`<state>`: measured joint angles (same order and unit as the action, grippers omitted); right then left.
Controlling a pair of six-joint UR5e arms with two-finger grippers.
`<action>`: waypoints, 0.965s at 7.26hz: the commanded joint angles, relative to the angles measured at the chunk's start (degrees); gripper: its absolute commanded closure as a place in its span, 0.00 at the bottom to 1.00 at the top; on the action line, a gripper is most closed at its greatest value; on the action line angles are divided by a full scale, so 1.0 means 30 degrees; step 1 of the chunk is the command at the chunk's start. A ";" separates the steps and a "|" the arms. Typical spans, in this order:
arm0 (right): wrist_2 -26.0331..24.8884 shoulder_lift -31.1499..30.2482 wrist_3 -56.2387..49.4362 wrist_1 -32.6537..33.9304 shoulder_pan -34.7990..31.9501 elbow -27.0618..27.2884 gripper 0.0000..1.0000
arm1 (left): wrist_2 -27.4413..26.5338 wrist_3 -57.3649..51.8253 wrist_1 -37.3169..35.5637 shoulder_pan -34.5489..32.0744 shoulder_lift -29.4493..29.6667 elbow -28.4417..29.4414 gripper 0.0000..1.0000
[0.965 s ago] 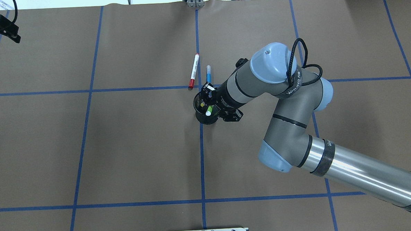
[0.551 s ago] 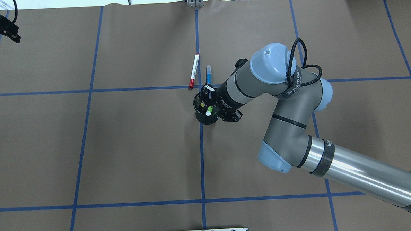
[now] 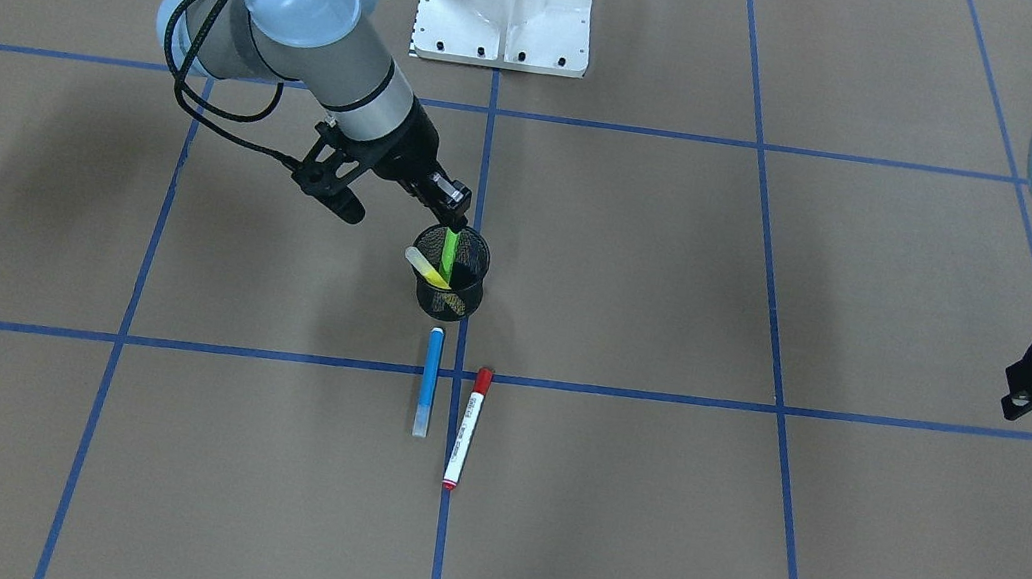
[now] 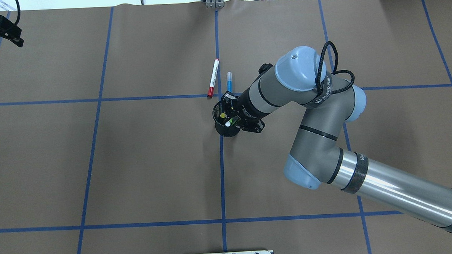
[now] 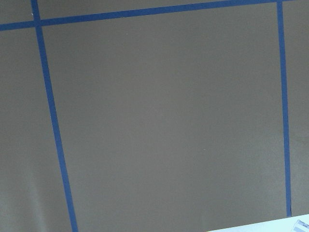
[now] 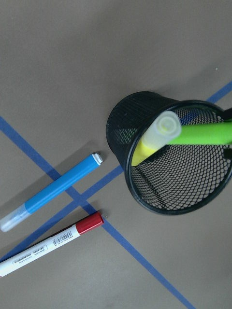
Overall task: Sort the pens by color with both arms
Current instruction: 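Lower the right gripper and grasp the green highlighter in the cup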
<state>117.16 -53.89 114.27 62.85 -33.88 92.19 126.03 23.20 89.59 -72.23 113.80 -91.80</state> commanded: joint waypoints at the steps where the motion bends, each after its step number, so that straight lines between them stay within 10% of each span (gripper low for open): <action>1: 0.0000 0.0035 -0.0004 -0.0001 -0.0016 0.0118 0.86 | 0.0000 0.0031 -0.0216 0.0024 0.0093 -0.0074 0.01; 7: 0.2160 0.0094 0.2157 0.0204 -0.1828 0.2077 0.86 | 0.0203 -0.0756 -0.3050 -0.0734 0.0297 -0.1128 0.01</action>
<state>120.92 -53.57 118.17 63.35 -37.73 96.81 126.17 22.28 83.59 -73.18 114.38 -94.52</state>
